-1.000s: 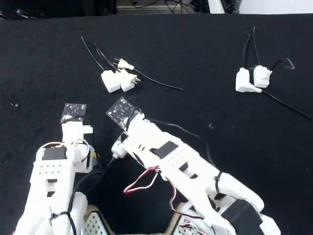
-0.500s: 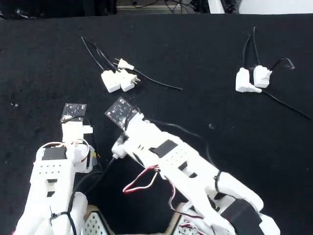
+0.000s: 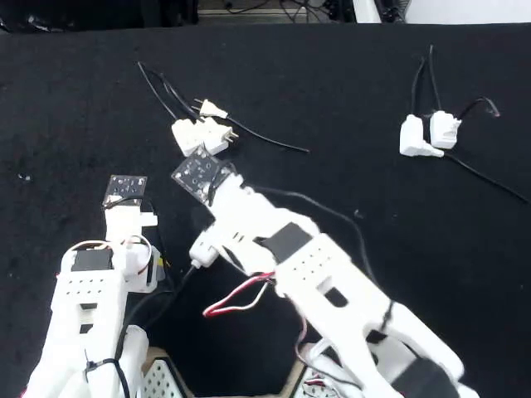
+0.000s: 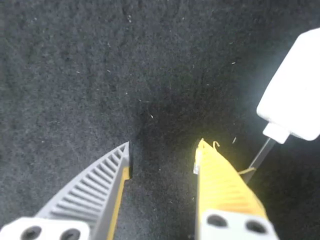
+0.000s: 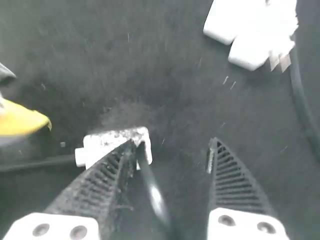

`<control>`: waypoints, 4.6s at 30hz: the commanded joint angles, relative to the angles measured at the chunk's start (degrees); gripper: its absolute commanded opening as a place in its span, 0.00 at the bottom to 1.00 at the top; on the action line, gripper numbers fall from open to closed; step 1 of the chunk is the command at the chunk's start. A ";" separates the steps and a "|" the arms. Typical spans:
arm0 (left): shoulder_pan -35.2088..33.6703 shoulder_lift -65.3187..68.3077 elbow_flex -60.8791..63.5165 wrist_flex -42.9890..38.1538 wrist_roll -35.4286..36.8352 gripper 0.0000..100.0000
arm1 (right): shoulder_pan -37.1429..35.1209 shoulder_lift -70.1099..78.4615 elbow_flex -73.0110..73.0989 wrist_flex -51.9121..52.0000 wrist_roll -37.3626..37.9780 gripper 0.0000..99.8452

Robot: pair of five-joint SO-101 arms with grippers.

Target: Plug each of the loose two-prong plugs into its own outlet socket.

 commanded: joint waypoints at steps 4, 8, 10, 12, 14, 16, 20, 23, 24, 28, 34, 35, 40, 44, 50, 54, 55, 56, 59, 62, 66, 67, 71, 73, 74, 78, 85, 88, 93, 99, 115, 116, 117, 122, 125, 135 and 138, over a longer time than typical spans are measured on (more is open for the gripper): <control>-0.48 -0.88 -0.57 -0.26 0.09 0.22 | -0.88 -10.07 -13.49 10.73 2.90 0.22; -0.48 -0.88 -0.57 -0.26 0.09 0.22 | -1.05 -10.68 -18.59 19.60 17.41 0.22; -0.48 -0.88 -0.57 -0.26 0.09 0.22 | -1.67 -10.68 -20.18 25.05 28.04 0.22; -0.66 -0.88 -0.48 -0.18 0.09 0.22 | -2.90 -10.68 -20.35 30.07 38.07 0.22; -2.07 -0.88 -0.48 -0.18 0.09 0.22 | -4.57 -10.51 -19.82 32.44 44.31 0.22; -4.79 -0.88 -0.75 -0.44 0.09 0.22 | -6.42 -9.54 -19.12 31.74 44.66 0.22; -11.91 -0.97 -2.51 -0.70 0.53 0.22 | -9.14 -3.47 -19.38 31.12 44.92 0.22; -17.10 -0.88 -4.00 -0.70 1.67 0.22 | -10.11 3.12 -20.70 31.30 47.12 0.22; -18.68 -0.88 -4.44 -0.70 3.08 0.22 | -10.29 5.14 -21.05 31.38 49.05 0.22; -26.07 -0.88 -6.37 -0.70 8.79 0.22 | -10.20 11.30 -22.90 31.47 55.65 0.22; -30.99 -0.88 -6.81 -2.81 13.27 0.22 | -10.20 15.34 -24.48 30.42 61.36 0.22; -31.43 -0.88 -6.99 -2.73 13.80 0.22 | -10.11 15.87 -24.48 29.54 61.63 0.22; -33.80 -0.88 -7.16 -2.81 15.47 0.22 | -8.62 18.86 -24.48 25.05 61.80 0.22; -34.07 -1.32 -7.16 -2.81 15.74 0.22 | -8.00 21.76 -24.31 22.24 61.71 0.22; -38.37 -1.49 -7.25 -4.57 19.34 0.22 | -8.26 28.97 -24.92 21.63 62.15 0.22; -41.27 -1.49 -7.60 -5.63 21.89 0.22 | -8.09 31.87 -26.07 21.45 65.05 0.22; -41.71 -1.49 -7.69 -5.63 22.24 0.22 | -8.09 32.40 -26.33 21.45 65.76 0.22; -41.98 -1.49 -7.78 -5.63 22.33 0.22 | -8.09 32.92 -26.51 21.45 66.37 0.22; -41.98 -1.49 -7.78 -5.63 22.33 0.22 | -8.00 34.07 -26.51 21.45 68.92 0.22; -41.98 -1.49 -7.78 -5.71 22.33 0.22 | -8.00 35.21 -27.21 21.27 69.71 0.22; -41.98 -1.49 -7.78 -5.71 22.33 0.22 | -7.03 37.76 -29.67 21.27 69.71 0.22; -41.98 -1.49 -7.78 -5.71 22.33 0.22 | -6.77 38.55 -30.29 21.27 69.71 0.22; -41.98 -1.49 -7.78 -5.71 22.33 0.22 | -5.45 42.59 -32.04 21.36 70.24 0.22; -41.98 -1.49 -7.78 -5.63 22.33 0.22 | -4.75 44.00 -32.13 21.45 70.59 0.22; -41.98 -1.49 -7.78 -5.63 22.33 0.22 | -4.13 44.53 -32.13 21.45 70.59 0.22; -41.98 -1.49 -7.78 -5.71 22.33 0.22 | -2.20 45.32 -31.96 21.45 70.59 0.22; -41.98 -1.49 -7.78 -5.71 22.33 0.22 | -1.14 45.05 -32.22 21.19 67.96 0.05; -41.98 -1.49 -7.78 -5.71 22.33 0.22 | -0.26 44.88 -32.22 17.85 61.10 0.03; -41.98 -1.49 -7.69 -5.80 22.15 0.22 | 3.78 43.38 -32.31 15.21 55.65 0.01; -41.89 -1.49 -7.60 -5.98 22.15 0.22 | 10.55 30.55 -32.22 17.41 37.36 0.01; -41.19 -1.49 -6.73 -6.15 22.15 0.22 | 51.96 18.59 -44.70 28.22 13.63 0.01; -40.66 -1.49 -6.20 -6.95 22.07 0.22 | 52.92 20.09 -45.49 27.25 13.54 0.01; -40.04 -1.49 -5.32 -8.09 21.98 0.22 | 53.54 21.76 -46.20 26.20 13.36 0.01; -38.55 -1.49 -3.56 -10.55 21.98 0.22 | 52.04 32.92 -50.77 19.87 11.16 0.01; -38.37 -1.49 -3.38 -10.46 21.98 0.22 | 50.37 40.92 -56.22 17.85 5.19 0.01; -38.37 -1.49 -3.38 -10.46 21.98 0.22 | 49.23 64.75 -80.75 20.04 -1.32 0.01; -38.46 -1.49 -3.38 -10.46 21.98 0.22 | 49.05 67.21 -87.34 23.38 -1.32 0.01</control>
